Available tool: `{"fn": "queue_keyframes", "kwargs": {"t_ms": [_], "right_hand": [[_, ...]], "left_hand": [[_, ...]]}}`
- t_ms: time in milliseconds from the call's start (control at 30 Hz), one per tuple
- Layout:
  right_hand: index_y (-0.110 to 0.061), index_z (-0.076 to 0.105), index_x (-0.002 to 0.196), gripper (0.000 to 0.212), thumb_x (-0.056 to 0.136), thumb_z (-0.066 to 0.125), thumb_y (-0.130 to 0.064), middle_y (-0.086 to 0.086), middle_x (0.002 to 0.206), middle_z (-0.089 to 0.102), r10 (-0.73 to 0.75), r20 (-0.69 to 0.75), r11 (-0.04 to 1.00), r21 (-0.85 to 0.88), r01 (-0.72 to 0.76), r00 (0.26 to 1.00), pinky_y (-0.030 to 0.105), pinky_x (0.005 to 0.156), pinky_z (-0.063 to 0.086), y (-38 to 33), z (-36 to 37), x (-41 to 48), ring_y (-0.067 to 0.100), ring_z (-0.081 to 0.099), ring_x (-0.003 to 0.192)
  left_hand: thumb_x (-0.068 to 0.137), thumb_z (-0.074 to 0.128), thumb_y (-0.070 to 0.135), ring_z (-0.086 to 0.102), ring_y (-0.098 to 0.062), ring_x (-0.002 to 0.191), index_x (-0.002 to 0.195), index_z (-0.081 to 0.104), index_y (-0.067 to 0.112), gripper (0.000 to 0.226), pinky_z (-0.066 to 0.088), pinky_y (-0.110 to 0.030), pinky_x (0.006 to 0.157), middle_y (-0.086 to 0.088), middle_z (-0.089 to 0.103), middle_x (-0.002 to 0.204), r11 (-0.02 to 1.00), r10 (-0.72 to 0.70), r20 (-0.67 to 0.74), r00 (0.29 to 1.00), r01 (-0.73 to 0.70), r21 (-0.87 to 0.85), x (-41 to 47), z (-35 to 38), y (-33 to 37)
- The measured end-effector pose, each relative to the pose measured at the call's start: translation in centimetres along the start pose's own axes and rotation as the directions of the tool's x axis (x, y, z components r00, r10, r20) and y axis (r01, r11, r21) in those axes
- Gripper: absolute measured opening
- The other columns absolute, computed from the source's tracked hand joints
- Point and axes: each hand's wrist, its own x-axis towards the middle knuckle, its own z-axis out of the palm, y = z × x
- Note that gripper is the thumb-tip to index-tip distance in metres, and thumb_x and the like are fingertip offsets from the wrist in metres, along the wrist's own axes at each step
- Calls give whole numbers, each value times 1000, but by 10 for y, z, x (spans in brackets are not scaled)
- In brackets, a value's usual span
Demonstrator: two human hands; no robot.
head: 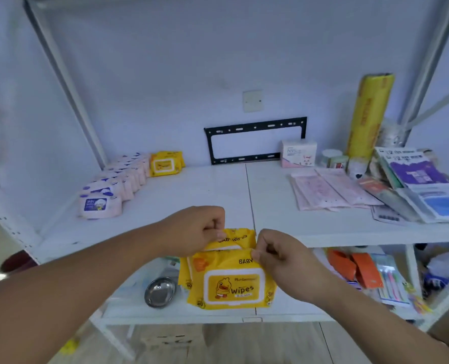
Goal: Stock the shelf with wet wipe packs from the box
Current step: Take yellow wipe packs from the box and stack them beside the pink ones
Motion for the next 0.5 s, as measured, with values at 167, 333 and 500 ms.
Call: {"fn": "queue_keyframes", "kwargs": {"t_ms": [167,333,500], "right_hand": [[-14,52,75,24,97,61,-19,-7,63,49,5,-22,1000,3,-5,1000,19,53,35,-28,44,30,7,43,58],[-14,52,77,24,97,61,-22,0,68,53,42,-97,999,-28,-45,994,25,57,39,-55,91,71,10,47,62],[-11,53,77,24,97,61,-20,18,79,60,85,-164,996,-19,-89,983,31,62,42,-88,148,113,12,51,66]], "left_hand": [[95,62,33,42,-7,56,80,53,27,18,40,-29,60,7,52,62,999,6,6,1000,-6,38,-13,-41,-44],[96,61,32,42,-2,55,80,53,29,18,36,-24,56,12,51,60,995,78,31,996,-80,58,-8,-76,-101],[96,61,32,44,-3,58,81,52,30,18,36,-25,57,13,52,61,987,143,68,987,-147,61,-7,-113,-168]]}}
